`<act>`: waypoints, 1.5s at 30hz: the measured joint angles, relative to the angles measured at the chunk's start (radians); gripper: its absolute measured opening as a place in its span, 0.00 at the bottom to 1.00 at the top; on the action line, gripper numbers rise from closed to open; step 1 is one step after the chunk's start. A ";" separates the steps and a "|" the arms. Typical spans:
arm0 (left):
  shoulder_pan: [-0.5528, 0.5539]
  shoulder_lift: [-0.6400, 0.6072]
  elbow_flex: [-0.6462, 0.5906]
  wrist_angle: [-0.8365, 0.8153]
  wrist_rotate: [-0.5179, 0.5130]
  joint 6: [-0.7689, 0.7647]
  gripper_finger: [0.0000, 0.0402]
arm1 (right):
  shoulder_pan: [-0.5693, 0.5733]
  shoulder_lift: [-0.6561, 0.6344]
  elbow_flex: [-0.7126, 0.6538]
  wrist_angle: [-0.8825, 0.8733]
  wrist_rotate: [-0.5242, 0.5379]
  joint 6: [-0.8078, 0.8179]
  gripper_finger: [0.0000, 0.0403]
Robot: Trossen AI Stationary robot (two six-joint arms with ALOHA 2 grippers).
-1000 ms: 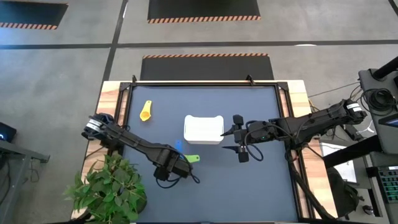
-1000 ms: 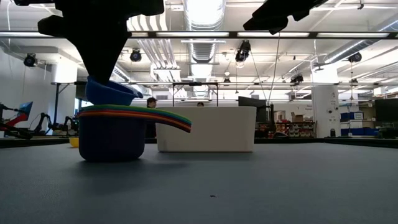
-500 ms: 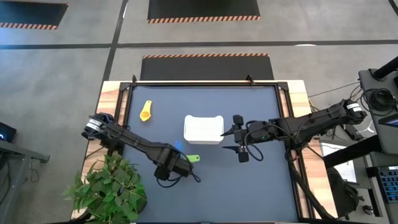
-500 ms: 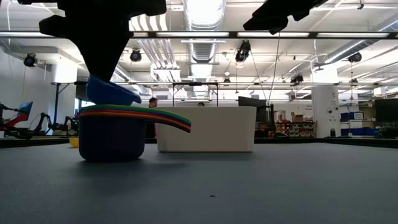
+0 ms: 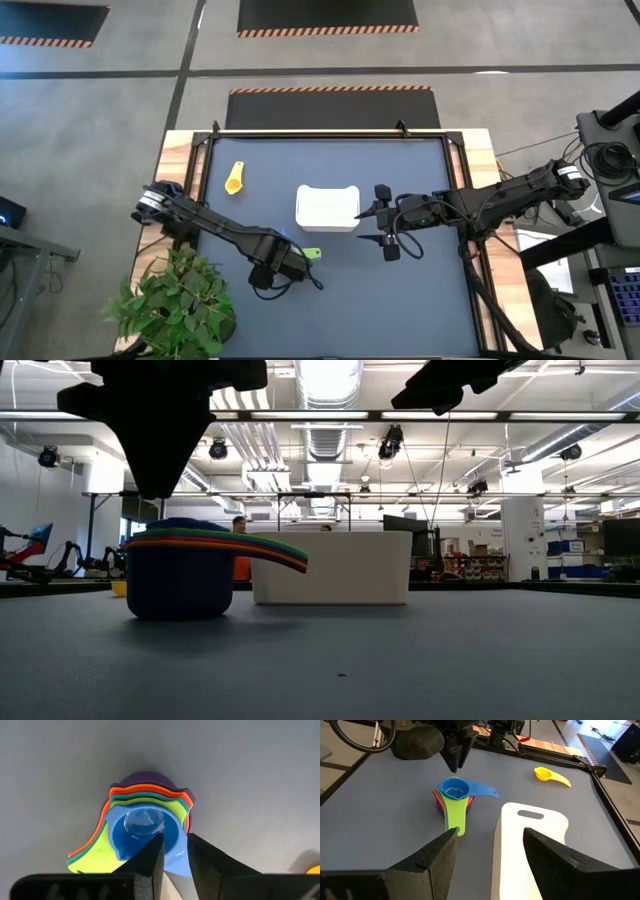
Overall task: Nest measuring cups in basket
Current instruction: Stack the dark blue measuring cup on the green measuring cup
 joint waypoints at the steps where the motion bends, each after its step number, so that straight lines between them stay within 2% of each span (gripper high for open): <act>1: 0.000 0.000 0.000 0.000 0.000 0.000 0.17 | 0.000 0.000 0.000 0.000 0.000 0.000 0.53; 4: 0.000 0.000 0.000 -0.001 -0.003 -0.006 0.17 | 0.000 0.000 0.000 0.000 0.000 0.000 0.53; 6: -0.001 0.000 0.000 -0.005 -0.045 -0.091 0.17 | 0.000 0.000 0.000 0.000 0.000 0.000 0.53; 10: -0.009 -0.002 0.023 0.006 -0.278 -0.310 0.15 | 0.000 0.000 0.000 -0.003 0.000 -0.004 0.53; 12: -0.009 -0.002 0.052 0.007 -0.353 -0.459 0.13 | 0.000 0.000 0.000 -0.004 0.000 -0.010 0.53; 20: 0.003 -0.005 0.195 0.003 -0.362 -1.294 0.09 | -0.001 0.000 0.000 0.003 0.000 -0.025 0.53; 26: 0.004 -0.005 0.218 -0.063 -0.362 -1.635 0.09 | -0.002 0.000 0.000 0.031 0.000 -0.047 0.53; 31: 0.004 -0.005 0.169 -0.063 -0.283 -1.715 0.09 | -0.001 0.020 0.000 0.017 0.000 0.014 0.53; 34: 0.006 -0.008 0.137 -0.062 -0.261 -1.753 0.09 | 0.014 0.073 0.000 0.016 0.000 0.050 0.49; 38: 0.006 -0.041 0.062 -0.056 -0.246 -1.805 0.09 | 0.045 0.174 -0.001 0.034 -0.002 0.093 0.38; 45: 0.006 -0.167 -0.133 0.076 -0.248 -1.880 0.09 | 0.094 0.325 -0.002 0.103 -0.003 0.163 0.15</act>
